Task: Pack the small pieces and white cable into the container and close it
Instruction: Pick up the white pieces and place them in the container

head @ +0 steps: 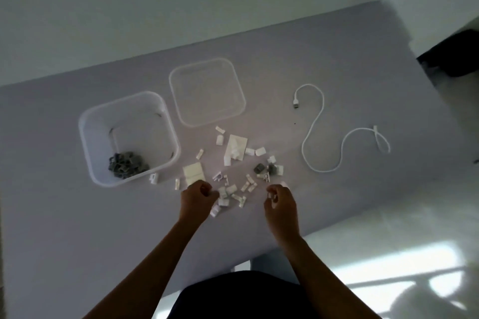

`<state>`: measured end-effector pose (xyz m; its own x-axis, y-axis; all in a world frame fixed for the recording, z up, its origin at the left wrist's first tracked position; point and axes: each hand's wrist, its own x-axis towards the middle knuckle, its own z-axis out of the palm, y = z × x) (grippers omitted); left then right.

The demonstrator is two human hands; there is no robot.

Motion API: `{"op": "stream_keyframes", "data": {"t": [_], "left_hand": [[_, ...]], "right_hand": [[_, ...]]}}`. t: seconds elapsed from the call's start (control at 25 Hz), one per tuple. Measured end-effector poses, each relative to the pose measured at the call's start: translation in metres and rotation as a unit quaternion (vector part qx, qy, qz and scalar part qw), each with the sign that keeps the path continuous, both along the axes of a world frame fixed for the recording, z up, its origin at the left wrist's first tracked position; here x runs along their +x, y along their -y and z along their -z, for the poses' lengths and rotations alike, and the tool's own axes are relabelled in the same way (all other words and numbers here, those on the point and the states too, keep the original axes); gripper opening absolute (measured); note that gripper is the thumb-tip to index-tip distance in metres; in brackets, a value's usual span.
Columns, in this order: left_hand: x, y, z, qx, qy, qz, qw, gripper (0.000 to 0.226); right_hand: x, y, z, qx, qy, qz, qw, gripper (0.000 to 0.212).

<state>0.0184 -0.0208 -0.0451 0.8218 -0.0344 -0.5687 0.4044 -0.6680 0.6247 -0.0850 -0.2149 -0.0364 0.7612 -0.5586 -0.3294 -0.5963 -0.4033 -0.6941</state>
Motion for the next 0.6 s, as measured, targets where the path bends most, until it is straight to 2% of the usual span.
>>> {"op": "stream_keyframes", "data": {"t": [0.08,0.16,0.24,0.32,0.4,0.48,0.52,0.6], "left_hand": [[0.011,0.015,-0.008,-0.118,-0.103,-0.117,0.981,0.011],[0.021,0.031,-0.018,-0.230,-0.216,-0.202,0.927,0.017],[0.028,0.047,-0.026,-0.280,-0.281,-0.210,0.894,0.023],[0.035,0.067,-0.029,-0.276,-0.294,-0.185,0.896,0.023],[0.040,0.089,-0.026,-0.201,-0.242,-0.111,0.943,0.022],[0.041,0.106,-0.013,-0.066,-0.102,0.050,0.991,0.019],[0.039,0.113,-0.008,-0.008,-0.030,0.125,0.992,0.021],[0.035,0.122,0.000,0.032,0.032,0.191,0.980,0.033]], "right_hand": [[-0.003,0.006,0.003,-0.033,0.008,0.014,0.999,0.023],[0.002,0.015,0.005,-0.051,0.007,0.012,0.999,0.026],[0.014,0.027,0.008,-0.061,0.008,-0.003,0.998,0.030],[0.029,0.039,0.012,-0.078,0.014,-0.040,0.996,0.033],[0.041,0.050,0.017,-0.103,-0.004,-0.098,0.990,0.033],[0.046,0.057,0.022,-0.139,-0.028,-0.153,0.978,0.032],[0.046,0.059,0.022,-0.150,-0.036,-0.165,0.974,0.032],[0.046,0.061,0.022,-0.154,-0.040,-0.164,0.974,0.029]]}}
